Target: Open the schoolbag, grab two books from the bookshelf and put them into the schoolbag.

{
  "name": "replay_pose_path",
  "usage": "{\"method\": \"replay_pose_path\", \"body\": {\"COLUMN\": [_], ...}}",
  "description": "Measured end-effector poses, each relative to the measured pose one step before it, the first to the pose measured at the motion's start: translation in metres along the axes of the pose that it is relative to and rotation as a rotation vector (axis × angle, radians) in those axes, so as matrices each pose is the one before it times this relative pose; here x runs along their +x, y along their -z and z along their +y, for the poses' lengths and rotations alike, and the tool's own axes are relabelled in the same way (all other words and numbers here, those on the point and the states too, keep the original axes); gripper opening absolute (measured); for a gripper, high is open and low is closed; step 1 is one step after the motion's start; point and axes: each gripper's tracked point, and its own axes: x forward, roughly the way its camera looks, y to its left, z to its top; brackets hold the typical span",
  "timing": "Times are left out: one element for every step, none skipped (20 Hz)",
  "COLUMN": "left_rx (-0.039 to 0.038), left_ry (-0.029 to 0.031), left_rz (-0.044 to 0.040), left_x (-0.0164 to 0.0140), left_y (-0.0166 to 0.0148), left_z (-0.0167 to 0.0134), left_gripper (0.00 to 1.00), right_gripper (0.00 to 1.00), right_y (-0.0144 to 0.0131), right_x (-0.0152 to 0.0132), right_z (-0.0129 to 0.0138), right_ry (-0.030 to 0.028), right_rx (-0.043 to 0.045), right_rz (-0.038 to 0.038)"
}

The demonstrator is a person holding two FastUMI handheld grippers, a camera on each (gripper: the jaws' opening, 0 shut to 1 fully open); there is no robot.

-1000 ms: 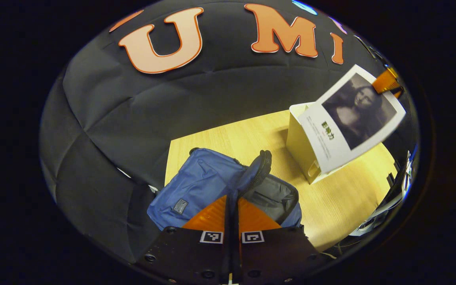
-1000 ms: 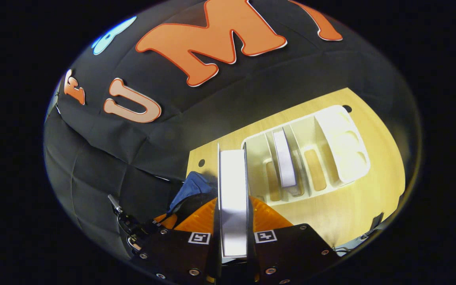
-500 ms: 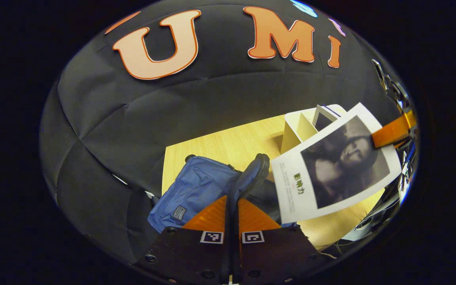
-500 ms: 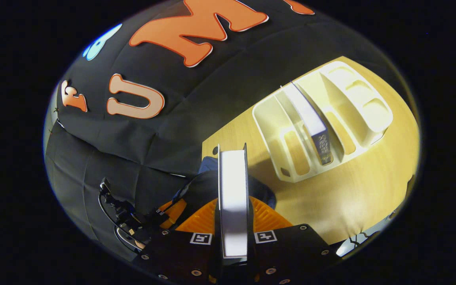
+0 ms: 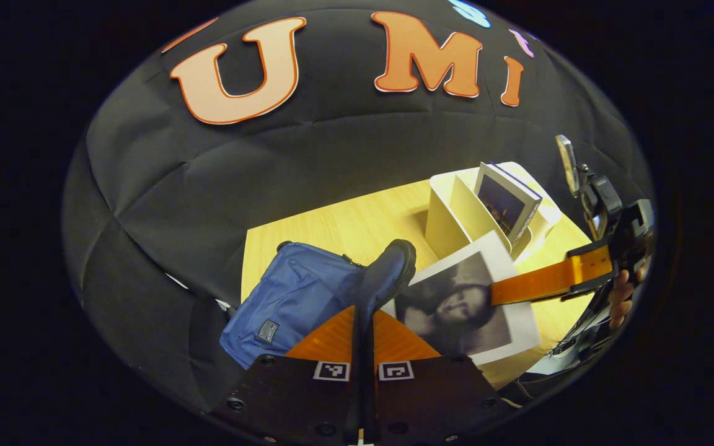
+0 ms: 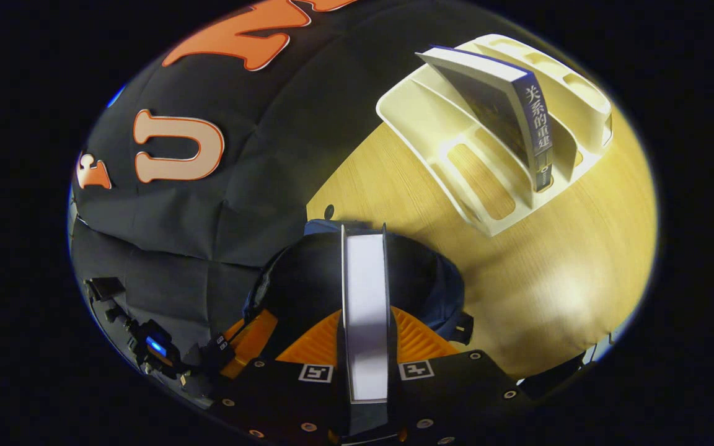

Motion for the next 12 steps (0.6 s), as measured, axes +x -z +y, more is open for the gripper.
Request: {"method": "replay_pose_path", "body": {"left_rx": [-0.00302, -0.00136, 0.00239, 0.003, 0.00505, 0.00509, 0.00878, 0.01563, 0.02196, 0.01214, -0.00251, -0.00349], "left_ry": [0.00479, 0.00361, 0.00779, 0.00891, 0.0075, 0.00773, 0.00825, -0.00019, -0.00447, 0.00483, 0.0074, 0.00894], "left_rz": [-0.00145, 0.00021, -0.00247, -0.00146, 0.00028, -0.0023, -0.0062, -0.00721, -0.01106, -0.002, -0.006, -0.00452], "left_x": [-0.00074, -0.00032, -0.00104, -0.00026, -0.00037, -0.00146, -0.00068, -0.00172, -0.00082, -0.00078, -0.00084, -0.00148], "left_y": [0.00068, 0.00236, 0.00108, 0.0005, 0.00187, 0.00058, -0.00067, 0.00014, -0.00184, 0.00134, 0.00057, 0.00192], "left_z": [-0.0023, -0.00177, -0.00245, -0.00263, -0.00274, -0.00209, -0.00202, -0.00056, 0.00194, -0.00131, -0.00064, -0.00163], "left_gripper": [0.03, 0.03, 0.0, 0.03, 0.03, 0.03, 0.03, 0.03, 0.02, 0.03, 0.02, 0.03], "right_gripper": [0.24, 0.24, 0.24, 0.24, 0.23, 0.24, 0.24, 0.23, 0.24, 0.24, 0.24, 0.24], "right_y": [-0.00099, 0.00176, 0.00368, 0.00183, 0.00454, 0.00294, 0.00317, 0.00156, 0.00133, 0.00118, 0.00184, -0.00053], "right_x": [0.00684, 0.00736, 0.00732, 0.00836, 0.00889, 0.00839, 0.0079, 0.00766, 0.0075, 0.00846, 0.00549, 0.00705], "right_z": [0.00439, 0.00151, 0.00161, 0.00082, 0.00127, 0.00166, 0.00126, 0.00025, -0.00028, -0.00095, 0.00029, 0.00251], "right_ry": [-0.00439, 0.00424, 0.00384, 0.0014, -0.00098, -0.00937, -0.00804, -0.00857, -0.00628, 0.00108, -0.0021, -0.01126], "right_rx": [0.00674, 0.00095, -0.00362, -0.00951, -0.00707, 0.00269, 0.00339, 0.00287, -0.0013, -0.00427, -0.00899, -0.00786], "right_rz": [-0.01325, 0.00113, -0.00403, -0.00249, 0.00898, 0.00438, 0.00565, -0.00114, -0.00155, -0.00609, -0.002, -0.01029]}}
